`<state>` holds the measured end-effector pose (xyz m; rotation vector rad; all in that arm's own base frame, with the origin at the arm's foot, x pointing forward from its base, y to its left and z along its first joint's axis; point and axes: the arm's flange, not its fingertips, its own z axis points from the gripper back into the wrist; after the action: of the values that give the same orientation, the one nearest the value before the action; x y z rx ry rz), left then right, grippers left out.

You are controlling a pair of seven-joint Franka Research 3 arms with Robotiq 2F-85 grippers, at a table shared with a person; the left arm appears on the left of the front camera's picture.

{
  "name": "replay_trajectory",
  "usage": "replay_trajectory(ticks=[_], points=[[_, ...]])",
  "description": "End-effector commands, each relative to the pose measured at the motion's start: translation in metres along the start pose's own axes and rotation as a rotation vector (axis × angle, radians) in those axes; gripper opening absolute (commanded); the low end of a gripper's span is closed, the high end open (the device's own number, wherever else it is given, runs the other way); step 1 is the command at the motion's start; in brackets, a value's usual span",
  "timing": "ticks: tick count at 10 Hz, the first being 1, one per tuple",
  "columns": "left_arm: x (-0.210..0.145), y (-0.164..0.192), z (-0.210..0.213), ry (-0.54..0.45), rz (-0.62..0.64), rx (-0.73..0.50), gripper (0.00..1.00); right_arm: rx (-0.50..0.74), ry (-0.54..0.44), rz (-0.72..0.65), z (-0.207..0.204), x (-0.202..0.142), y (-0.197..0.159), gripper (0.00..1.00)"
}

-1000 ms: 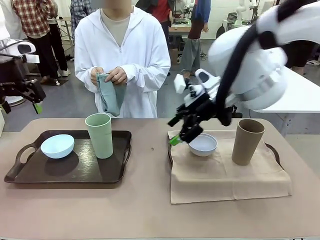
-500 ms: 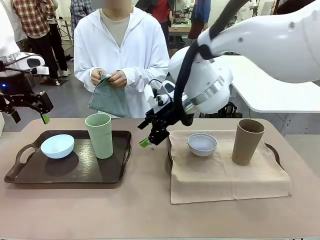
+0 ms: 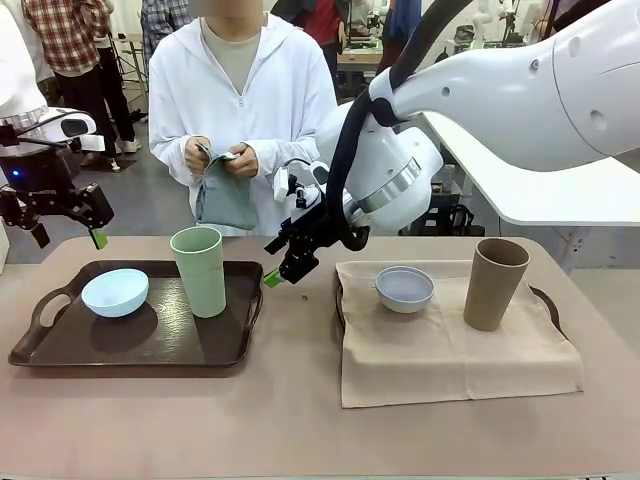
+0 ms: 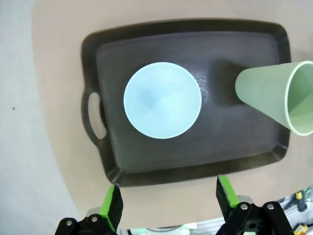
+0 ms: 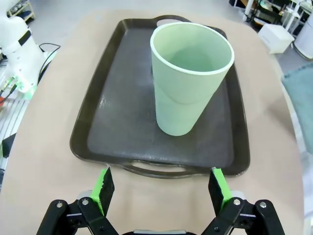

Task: Set up a tray with a mat and arrange the tableware.
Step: Pick up the Picnic Bowl and Reusable plastic cup from the Handle tray in front of the human's position and hold them in the air.

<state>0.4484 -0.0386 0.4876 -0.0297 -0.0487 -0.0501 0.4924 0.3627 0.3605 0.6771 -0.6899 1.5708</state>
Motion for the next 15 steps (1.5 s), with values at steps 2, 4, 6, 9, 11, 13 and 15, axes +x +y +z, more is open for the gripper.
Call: replay_trajectory(ticks=[2, 4, 6, 9, 11, 13, 15], points=[[0.000, 0.000, 0.000, 0.000, 0.000, 0.000, 1.00, 0.020, -0.003, 0.039, 0.001, -0.001, 0.005, 1.00], [0.027, 0.016, -0.011, -0.056, -0.053, -0.025, 1.00, -0.041, -0.036, 0.022, -0.015, -0.002, -0.005, 1.00], [0.026, 0.028, -0.024, -0.079, -0.129, -0.053, 1.00, -0.110, -0.082, 0.018, -0.040, -0.004, -0.012, 1.00], [0.033, 0.049, -0.035, -0.121, -0.127, -0.047, 1.00, -0.083, -0.128, -0.045, -0.061, -0.012, -0.023, 1.00], [0.040, 0.061, -0.045, -0.106, -0.102, -0.057, 1.00, -0.068, -0.171, -0.073, -0.069, -0.016, -0.025, 1.00], [0.048, 0.069, -0.059, -0.077, -0.070, -0.057, 1.00, -0.047, -0.200, -0.081, -0.077, -0.017, -0.027, 1.00], [0.054, 0.074, -0.065, -0.061, -0.046, -0.060, 1.00, -0.017, -0.215, -0.081, -0.088, -0.015, -0.028, 1.00]])
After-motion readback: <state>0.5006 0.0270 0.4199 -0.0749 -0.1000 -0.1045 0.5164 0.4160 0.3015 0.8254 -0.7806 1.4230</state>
